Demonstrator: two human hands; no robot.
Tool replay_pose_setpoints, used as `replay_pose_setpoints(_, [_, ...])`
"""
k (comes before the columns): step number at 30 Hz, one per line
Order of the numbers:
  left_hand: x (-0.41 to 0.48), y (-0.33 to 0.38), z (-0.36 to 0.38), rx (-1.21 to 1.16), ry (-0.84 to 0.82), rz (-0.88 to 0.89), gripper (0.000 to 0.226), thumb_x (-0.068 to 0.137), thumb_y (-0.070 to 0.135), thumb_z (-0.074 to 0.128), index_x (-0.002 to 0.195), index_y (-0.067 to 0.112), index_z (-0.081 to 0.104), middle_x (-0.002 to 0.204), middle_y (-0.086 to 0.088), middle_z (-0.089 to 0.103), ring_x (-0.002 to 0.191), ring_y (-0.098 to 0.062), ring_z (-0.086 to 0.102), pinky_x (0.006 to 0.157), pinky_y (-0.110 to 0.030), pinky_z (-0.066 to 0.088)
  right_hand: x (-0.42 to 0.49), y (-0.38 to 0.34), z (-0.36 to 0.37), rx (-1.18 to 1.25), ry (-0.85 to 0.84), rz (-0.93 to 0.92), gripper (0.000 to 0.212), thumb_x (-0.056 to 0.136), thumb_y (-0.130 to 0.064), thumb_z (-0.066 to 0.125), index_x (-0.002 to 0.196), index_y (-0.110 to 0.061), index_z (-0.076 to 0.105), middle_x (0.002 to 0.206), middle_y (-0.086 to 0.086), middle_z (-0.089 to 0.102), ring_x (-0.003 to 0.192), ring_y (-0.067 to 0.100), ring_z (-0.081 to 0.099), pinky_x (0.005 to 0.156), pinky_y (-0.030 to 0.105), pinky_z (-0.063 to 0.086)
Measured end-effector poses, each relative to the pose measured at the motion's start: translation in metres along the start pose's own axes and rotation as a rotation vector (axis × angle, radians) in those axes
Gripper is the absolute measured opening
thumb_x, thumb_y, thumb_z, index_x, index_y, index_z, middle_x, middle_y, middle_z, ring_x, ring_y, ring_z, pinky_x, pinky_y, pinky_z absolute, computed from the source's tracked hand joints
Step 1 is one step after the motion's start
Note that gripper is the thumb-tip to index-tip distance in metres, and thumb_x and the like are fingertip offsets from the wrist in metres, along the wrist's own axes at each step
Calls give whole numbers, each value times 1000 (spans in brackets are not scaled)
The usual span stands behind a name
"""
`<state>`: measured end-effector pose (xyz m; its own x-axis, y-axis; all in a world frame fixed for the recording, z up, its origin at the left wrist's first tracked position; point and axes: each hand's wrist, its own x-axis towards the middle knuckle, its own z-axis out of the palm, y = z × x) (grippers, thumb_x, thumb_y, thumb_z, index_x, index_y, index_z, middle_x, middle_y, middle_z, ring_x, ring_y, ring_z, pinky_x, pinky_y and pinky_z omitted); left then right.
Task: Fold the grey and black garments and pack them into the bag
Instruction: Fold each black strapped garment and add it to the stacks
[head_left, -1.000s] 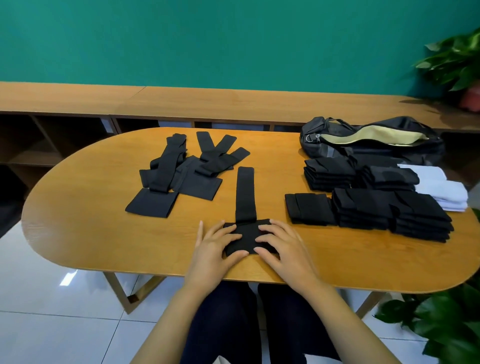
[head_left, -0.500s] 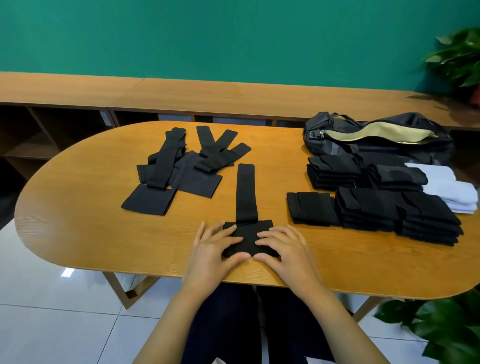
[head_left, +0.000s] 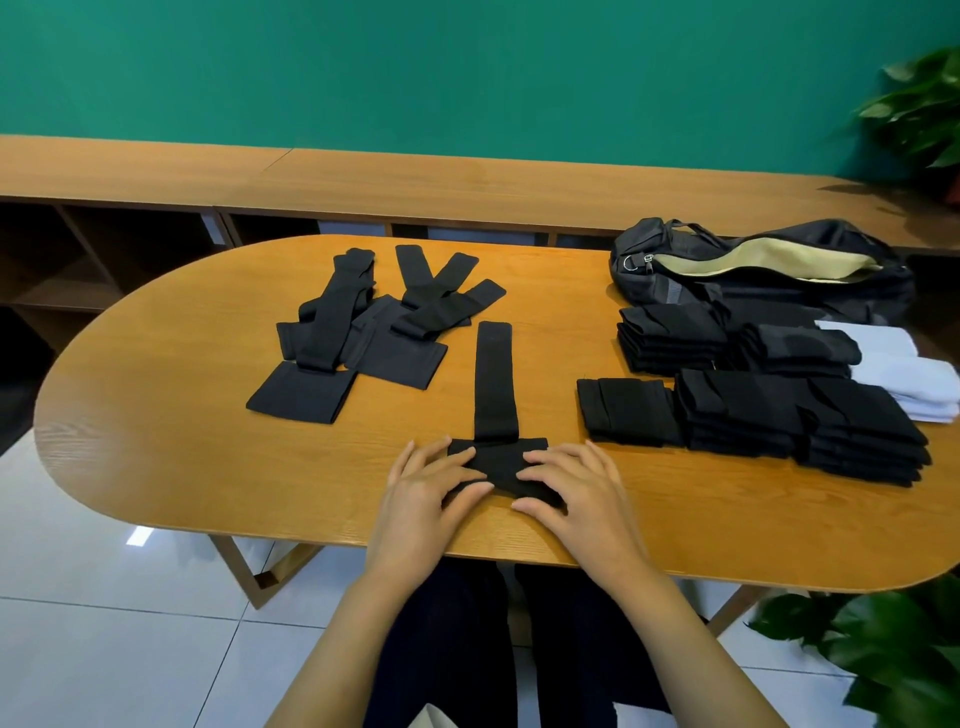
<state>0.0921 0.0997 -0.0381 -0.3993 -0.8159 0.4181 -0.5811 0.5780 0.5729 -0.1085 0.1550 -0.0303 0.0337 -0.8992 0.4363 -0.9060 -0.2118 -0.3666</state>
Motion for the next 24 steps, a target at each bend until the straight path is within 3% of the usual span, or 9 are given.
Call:
replay_pose_setpoints(3, [0,0,-1,29,-2,4,56,84,71,41,115,32,68,131,19,56,135,3,30,119,-37,10,0,-2,-2,34,35,17,28,90,-46,53,103,-30,72,114,-15,67,116,-2,43,113,25,14])
replay_pose_setpoints(6, [1,1,-4,53,-15,16,55,79,67,55,122,33,62,130,25,48,131,3,30,117,-31,6,-1,-4,-4,67,114,91,22,90,-37,61,102,-24,73,102,-9,66,107,-9,32,105,35,31])
replay_pose_setpoints(9, [3,3,-4,32,-11,-7,38,83,53,60,113,30,67,121,22,56,121,4,38,116,-37,15,-3,-5,-6,130,86,175,40,89,-53,46,103,-26,72,98,-12,55,111,9,41,99,33,36])
replay_pose_setpoints(11, [4,3,-4,18,11,-31,33,85,50,56,105,28,71,114,21,60,116,1,43,114,-39,20,-4,-5,-7,154,59,178,40,87,-57,47,104,-29,71,98,-14,53,110,11,43,95,32,38])
replay_pose_setpoints(17, [4,5,-5,-10,55,-83,35,85,51,54,103,26,72,107,23,61,111,0,44,109,-37,23,-1,-5,-9,96,40,136,31,81,-47,70,110,-33,69,110,-27,52,107,-6,33,92,31,32])
replay_pose_setpoints(20, [4,4,-6,-24,73,-82,27,86,43,60,105,28,72,107,20,64,113,-3,46,108,-35,23,-2,-3,-7,111,46,256,26,83,-33,73,108,-34,71,105,-21,51,103,3,39,86,29,35])
replay_pose_setpoints(24, [4,5,-6,10,99,-114,18,89,34,63,100,22,71,100,14,64,104,-10,50,104,-38,28,-2,0,-6,128,14,346,20,91,-39,61,106,-29,69,98,-12,52,103,15,45,79,25,34])
